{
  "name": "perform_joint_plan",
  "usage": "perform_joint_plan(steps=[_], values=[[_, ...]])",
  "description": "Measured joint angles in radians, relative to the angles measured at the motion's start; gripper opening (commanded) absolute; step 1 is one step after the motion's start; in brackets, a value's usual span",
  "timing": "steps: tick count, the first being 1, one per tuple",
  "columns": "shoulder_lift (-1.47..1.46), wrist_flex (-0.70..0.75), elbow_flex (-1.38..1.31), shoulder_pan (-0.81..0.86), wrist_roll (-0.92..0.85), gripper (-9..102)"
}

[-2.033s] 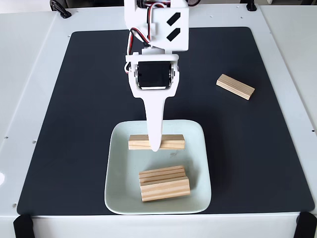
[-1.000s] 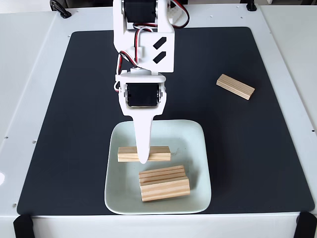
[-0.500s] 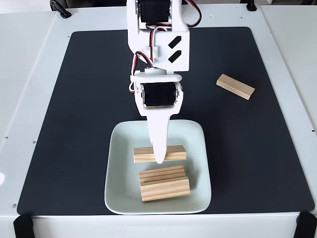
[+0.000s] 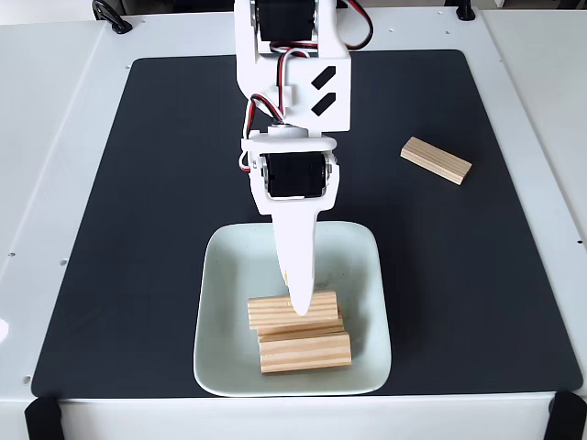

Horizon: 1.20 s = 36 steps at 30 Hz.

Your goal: Pick up the wooden block and place them on the plate.

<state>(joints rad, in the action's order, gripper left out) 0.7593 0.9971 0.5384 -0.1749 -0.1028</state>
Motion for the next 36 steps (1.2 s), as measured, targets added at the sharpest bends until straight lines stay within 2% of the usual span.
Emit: perform_joint_plan(steps=[8,13,20,24,27,31,36], values=[[0.003,0.000,0.000,0.000,0.000,25],[0.138,0.069,0.055,0.000,0.000,24],[0.520,0.078,0.449,-0.038,0.000,10],[0.744,0.078,0.747,-0.078,-0.002,9],[0.859,0.078,0.936,-0.098,-0.005,-2],[0.923,0.078,1.074,-0.135,-0.005,-1],[0.930,0.078,1.089,-0.219,-0.063,-1]])
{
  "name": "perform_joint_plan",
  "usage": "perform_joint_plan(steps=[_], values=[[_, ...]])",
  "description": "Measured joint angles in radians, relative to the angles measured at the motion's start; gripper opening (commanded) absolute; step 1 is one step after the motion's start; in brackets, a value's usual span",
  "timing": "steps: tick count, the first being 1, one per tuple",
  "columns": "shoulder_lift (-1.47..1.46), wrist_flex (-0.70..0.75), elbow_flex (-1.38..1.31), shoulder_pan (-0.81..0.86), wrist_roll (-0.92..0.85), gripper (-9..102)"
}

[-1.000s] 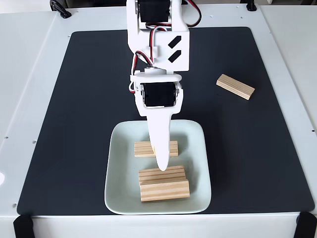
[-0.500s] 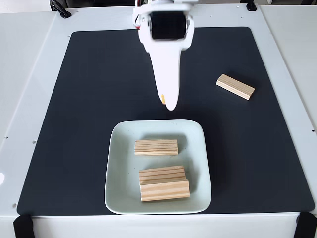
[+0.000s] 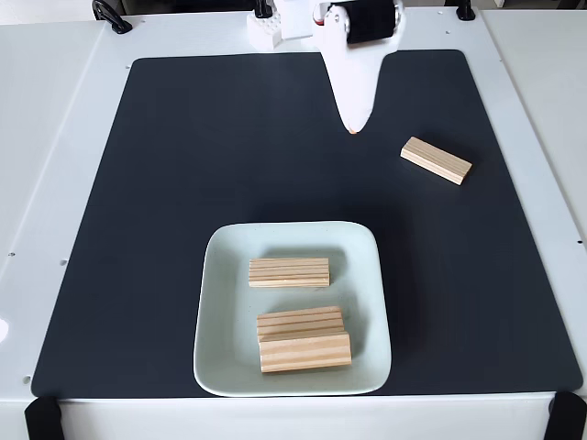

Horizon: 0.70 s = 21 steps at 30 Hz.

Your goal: Pick up the wooden block and place them on the plate.

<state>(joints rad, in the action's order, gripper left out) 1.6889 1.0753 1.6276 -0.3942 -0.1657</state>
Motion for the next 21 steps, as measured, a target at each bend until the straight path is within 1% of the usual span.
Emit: perform_joint_plan(steps=[3,7,9,13,15,18,21], values=[[-0.021,0.000,-0.017,-0.046,-0.138,-1],[-0.080,0.000,-0.077,-0.066,-0.339,-1],[-0.110,0.000,-0.112,-0.067,-0.385,-1],[-0.164,0.000,-0.150,-0.103,-0.422,-1],[-0.179,0.026,-0.156,-0.130,-0.479,-1],[-0.181,0.112,-0.160,-0.172,-0.649,-1],[-0.181,0.178,-0.160,-0.192,-0.859,-1]])
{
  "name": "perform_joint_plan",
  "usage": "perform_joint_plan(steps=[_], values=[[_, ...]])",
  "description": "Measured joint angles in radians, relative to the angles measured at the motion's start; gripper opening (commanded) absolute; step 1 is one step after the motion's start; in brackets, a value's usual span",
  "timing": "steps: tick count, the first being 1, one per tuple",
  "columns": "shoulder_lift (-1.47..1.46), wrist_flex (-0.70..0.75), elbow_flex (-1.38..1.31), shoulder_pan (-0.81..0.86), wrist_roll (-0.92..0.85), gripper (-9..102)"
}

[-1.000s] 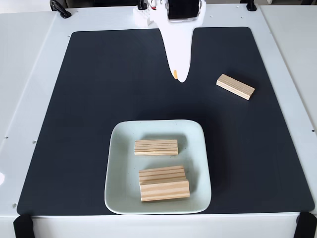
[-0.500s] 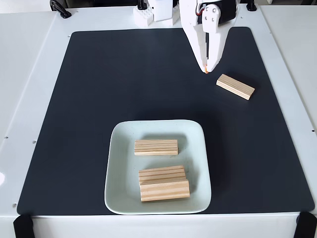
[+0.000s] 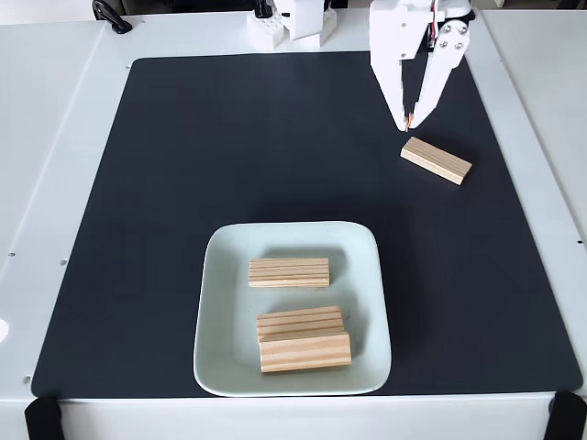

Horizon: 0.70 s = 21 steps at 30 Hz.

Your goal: Pick up the wooden block and place them on the plate.

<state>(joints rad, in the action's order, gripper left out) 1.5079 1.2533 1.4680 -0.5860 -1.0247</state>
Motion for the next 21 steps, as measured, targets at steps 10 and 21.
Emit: perform_joint_plan(steps=[10,21], values=[[-0.054,0.014,-0.003,0.009,-0.534,0],[-0.072,0.026,-0.020,0.002,-0.612,34]])
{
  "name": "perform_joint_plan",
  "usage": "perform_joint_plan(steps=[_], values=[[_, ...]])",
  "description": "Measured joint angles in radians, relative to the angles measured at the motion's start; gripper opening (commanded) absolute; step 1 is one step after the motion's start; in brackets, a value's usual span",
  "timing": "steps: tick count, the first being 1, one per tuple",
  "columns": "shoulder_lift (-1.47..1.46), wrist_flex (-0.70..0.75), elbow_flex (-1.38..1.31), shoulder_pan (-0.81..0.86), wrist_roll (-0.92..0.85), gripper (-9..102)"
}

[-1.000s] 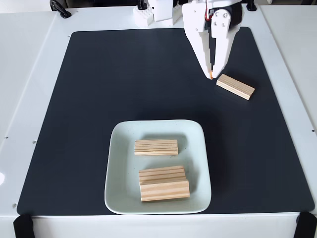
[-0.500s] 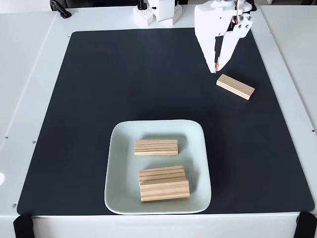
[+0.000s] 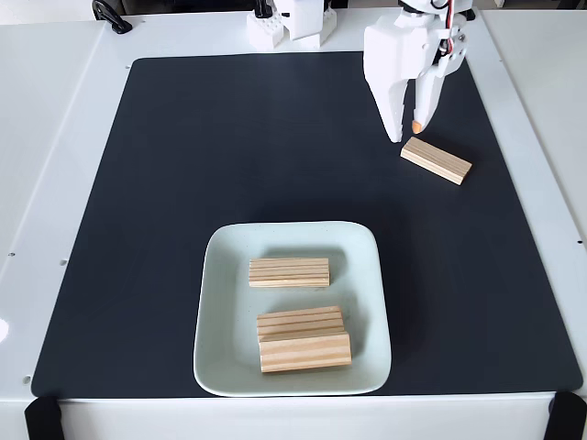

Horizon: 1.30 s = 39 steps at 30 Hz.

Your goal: Pick up the wooden block and place them on the plate.

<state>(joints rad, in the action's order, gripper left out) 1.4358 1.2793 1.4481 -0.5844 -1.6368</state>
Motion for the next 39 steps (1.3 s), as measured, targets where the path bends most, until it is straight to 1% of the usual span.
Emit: perform_joint_plan(steps=[2,5,10,20,27,35,39], values=[[0.000,0.000,0.000,-0.008,0.009,40],[0.000,0.008,0.008,-0.011,0.014,43],[-0.002,0.057,0.012,-0.012,0.014,43],[-0.095,0.060,0.014,-0.017,0.014,43],[-0.166,-0.041,0.014,-0.015,0.014,43],[-0.206,-0.110,0.014,-0.015,0.017,43],[-0.213,-0.147,0.014,-0.021,0.052,43]])
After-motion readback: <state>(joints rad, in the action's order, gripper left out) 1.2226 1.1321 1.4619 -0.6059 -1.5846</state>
